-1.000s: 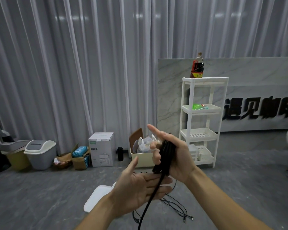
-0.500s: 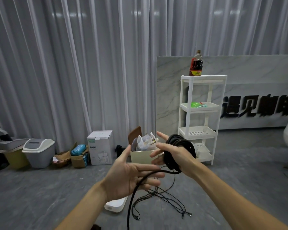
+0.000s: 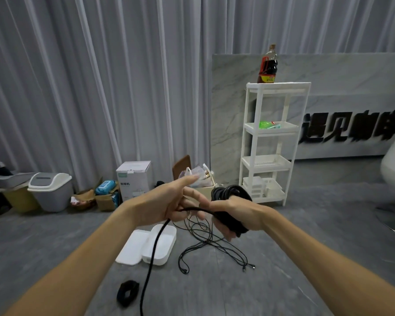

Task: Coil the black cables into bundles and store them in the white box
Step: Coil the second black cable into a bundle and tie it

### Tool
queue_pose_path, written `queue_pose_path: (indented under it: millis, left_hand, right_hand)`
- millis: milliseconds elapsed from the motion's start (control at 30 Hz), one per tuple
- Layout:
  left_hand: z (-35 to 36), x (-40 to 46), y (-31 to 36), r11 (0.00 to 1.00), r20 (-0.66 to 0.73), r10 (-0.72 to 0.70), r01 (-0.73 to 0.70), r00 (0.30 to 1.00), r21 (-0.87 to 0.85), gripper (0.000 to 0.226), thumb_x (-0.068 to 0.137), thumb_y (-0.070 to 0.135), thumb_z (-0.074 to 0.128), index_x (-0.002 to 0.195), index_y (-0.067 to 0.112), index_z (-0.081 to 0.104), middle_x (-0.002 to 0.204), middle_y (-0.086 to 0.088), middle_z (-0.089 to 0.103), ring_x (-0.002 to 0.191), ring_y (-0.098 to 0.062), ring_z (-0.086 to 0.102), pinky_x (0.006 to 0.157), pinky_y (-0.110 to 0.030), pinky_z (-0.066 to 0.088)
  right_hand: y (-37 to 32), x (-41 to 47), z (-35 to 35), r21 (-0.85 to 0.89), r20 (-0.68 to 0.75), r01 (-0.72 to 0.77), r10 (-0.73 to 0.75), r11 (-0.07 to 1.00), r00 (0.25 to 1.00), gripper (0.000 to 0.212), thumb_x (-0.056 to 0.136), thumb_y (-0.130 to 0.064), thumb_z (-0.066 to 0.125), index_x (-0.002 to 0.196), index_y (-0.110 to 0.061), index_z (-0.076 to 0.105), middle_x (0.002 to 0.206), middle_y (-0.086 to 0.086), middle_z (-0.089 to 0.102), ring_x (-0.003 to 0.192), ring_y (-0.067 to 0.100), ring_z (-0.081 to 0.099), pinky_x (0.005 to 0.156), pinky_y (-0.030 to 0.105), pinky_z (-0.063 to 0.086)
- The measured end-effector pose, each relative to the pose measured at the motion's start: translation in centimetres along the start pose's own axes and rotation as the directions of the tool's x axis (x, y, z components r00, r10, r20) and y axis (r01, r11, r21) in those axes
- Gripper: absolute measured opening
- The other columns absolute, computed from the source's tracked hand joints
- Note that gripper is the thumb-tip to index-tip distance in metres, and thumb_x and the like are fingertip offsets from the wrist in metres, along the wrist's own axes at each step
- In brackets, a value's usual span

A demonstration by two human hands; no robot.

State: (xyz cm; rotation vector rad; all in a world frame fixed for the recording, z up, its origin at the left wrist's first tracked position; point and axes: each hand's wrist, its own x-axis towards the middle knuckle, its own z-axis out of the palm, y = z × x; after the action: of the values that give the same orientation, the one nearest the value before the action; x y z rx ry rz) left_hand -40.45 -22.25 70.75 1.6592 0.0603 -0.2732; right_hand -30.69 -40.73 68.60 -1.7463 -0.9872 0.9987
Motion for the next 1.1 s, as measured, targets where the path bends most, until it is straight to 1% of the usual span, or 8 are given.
queue_pose_path:
  millis: [167, 400, 467, 567, 633, 733, 833, 1100]
  left_hand:
    - [1.0, 0.5, 1.4, 0.928, -0.15, 0.203, -0.141, 0.968, 0.344, 0.047, 0.092, 0.063, 0.052, 0.07, 0.022, 0.06, 0.057, -0.003, 0.05, 0.047, -0.012, 0.037, 0.043, -0.016, 0.028]
    - [2.1, 2.3, 1.2, 0.911, -0.139, 0.297, -0.236, 0.945, 0.339, 0.051, 0.087, 0.069, 0.053, 0.07, 0.021, 0.058, 0.063, 0.009, 0.035, 0.057, -0.008, 0.029, 0.056, -0.018, 0.028]
    - [2.4, 3.2, 0.7, 0.931, -0.124, 0.274, -0.231, 0.954, 0.282, 0.062, 0.091, 0.063, 0.054, 0.111, 0.011, 0.027, 0.064, 0.022, 0.033, 0.056, 0.003, 0.027, 0.053, -0.012, 0.024]
    - [2.4, 3.8, -0.6, 0.954, -0.116, 0.257, -0.233, 0.959, 0.186, 0.034, 0.091, 0.053, 0.06, 0.077, 0.022, 0.054, 0.057, 0.019, 0.052, 0.053, 0.002, 0.051, 0.051, -0.009, 0.041]
    - [2.2, 4.2, -1.6, 0.979, -0.139, 0.196, -0.202, 0.971, -0.03, 0.007, 0.096, 0.032, 0.053, 0.091, 0.035, 0.055, 0.071, 0.027, 0.065, 0.071, 0.009, 0.062, 0.063, -0.005, 0.046]
    - [2.0, 3.8, -3.7, 0.966, -0.176, 0.209, -0.23, 0.962, -0.113, 0.034, 0.105, 0.011, 0.042, 0.097, 0.038, 0.062, 0.079, 0.024, 0.07, 0.076, 0.007, 0.065, 0.069, -0.014, 0.052]
    - [3.4, 3.4, -4.6, 0.908, -0.233, 0.243, -0.306, 0.942, -0.287, 0.056, 0.109, 0.034, 0.026, 0.076, 0.023, 0.07, 0.057, -0.002, 0.057, 0.07, -0.015, 0.057, 0.069, -0.026, 0.054]
    - [3.1, 2.5, -7.2, 0.894, 0.03, 0.082, -0.06, 0.996, -0.444, 0.094, 0.089, 0.08, 0.02, 0.129, 0.008, 0.065, 0.137, -0.019, 0.059, 0.116, -0.031, 0.063, 0.095, -0.037, 0.051]
  right_hand:
    - [0.9, -0.7, 1.7, 0.27, 0.25, -0.057, -0.013, 0.961, 0.968, 0.074, 0.097, -0.067, 0.03, 0.116, -0.003, 0.06, 0.043, -0.002, 0.046, 0.032, 0.012, 0.031, 0.04, 0.018, 0.032]
    - [0.7, -1.7, 3.2, 0.4, 0.472, 0.002, -0.208, 0.916, 0.857, 0.038, 0.094, -0.037, 0.042, 0.113, -0.019, 0.07, 0.044, -0.008, 0.048, 0.036, 0.008, 0.035, 0.043, 0.02, 0.03]
    - [-0.2, -1.3, 3.3, 0.416, 0.561, 0.036, -0.288, 0.909, 0.776, 0.038, 0.096, -0.023, 0.04, 0.121, -0.009, 0.065, 0.041, -0.002, 0.037, 0.035, 0.013, 0.033, 0.042, 0.021, 0.03]
    - [-1.1, -1.0, 3.4, 0.462, 0.558, 0.084, -0.363, 0.883, 0.746, 0.049, 0.095, -0.028, 0.048, 0.115, 0.015, 0.058, 0.041, 0.004, 0.039, 0.036, 0.013, 0.039, 0.045, 0.022, 0.039]
    - [-1.8, -0.9, 3.2, 0.474, 0.51, 0.177, -0.433, 0.862, 0.744, 0.047, 0.095, -0.032, 0.046, 0.098, 0.009, 0.071, 0.046, 0.0, 0.053, 0.04, 0.01, 0.049, 0.05, 0.023, 0.043]
    - [-2.8, -1.0, 2.8, 0.631, 0.28, 0.278, -0.547, 0.724, 0.789, 0.044, 0.095, -0.021, 0.045, 0.136, -0.014, 0.058, 0.064, 0.005, 0.065, 0.051, 0.016, 0.061, 0.058, 0.028, 0.05]
    - [-3.0, -0.7, 2.0, 0.645, 0.086, 0.355, -0.526, 0.677, 0.846, 0.051, 0.095, -0.022, 0.043, 0.145, -0.018, 0.05, 0.083, 0.006, 0.07, 0.067, 0.019, 0.068, 0.075, 0.033, 0.05]
    - [-1.7, 0.4, 0.6, 0.675, -0.156, 0.43, -0.454, 0.6, 0.877, 0.054, 0.098, -0.03, 0.049, 0.15, -0.025, 0.04, 0.136, 0.011, 0.062, 0.103, 0.031, 0.071, 0.09, 0.039, 0.056]
